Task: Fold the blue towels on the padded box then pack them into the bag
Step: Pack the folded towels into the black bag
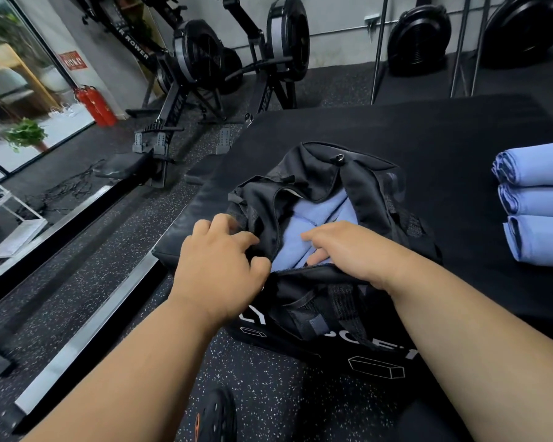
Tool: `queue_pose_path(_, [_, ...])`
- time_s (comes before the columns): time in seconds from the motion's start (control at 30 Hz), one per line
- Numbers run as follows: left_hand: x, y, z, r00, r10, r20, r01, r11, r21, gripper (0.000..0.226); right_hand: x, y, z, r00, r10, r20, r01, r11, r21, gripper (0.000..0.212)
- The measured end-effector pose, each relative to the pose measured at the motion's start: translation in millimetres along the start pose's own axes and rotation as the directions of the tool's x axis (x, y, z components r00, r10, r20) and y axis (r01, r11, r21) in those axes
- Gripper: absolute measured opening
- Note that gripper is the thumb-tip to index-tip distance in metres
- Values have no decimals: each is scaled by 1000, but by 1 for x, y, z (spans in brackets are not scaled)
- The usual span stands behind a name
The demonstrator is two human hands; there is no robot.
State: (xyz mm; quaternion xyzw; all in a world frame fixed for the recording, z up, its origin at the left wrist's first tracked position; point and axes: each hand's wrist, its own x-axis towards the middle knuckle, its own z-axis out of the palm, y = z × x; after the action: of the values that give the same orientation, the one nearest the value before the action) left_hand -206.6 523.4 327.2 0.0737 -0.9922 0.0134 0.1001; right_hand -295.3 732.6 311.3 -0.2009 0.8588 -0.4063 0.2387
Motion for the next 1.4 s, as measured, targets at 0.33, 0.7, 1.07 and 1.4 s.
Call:
queue_pose_path(0.33, [12, 86, -7, 972, 185, -146, -214, 954, -212, 42, -51, 30, -47, 894, -109, -434, 306, 855, 418, 29])
queue_pose_path(0.7, [23, 217, 2, 917, 385, -106, -399, 873, -281, 42, -109, 149, -136, 495, 187, -849, -151, 980, 128, 27])
queue_pose_path(1.07, [32, 307, 52, 858, 386, 338, -181, 844, -505, 49, -134, 199, -174, 630, 407, -662, -635, 760, -137, 40])
queue_pose_path(1.4, [49, 328, 64, 840, 48, 540, 400, 618, -677, 63, -130, 201, -168, 785, 387, -483, -533, 820, -210, 59])
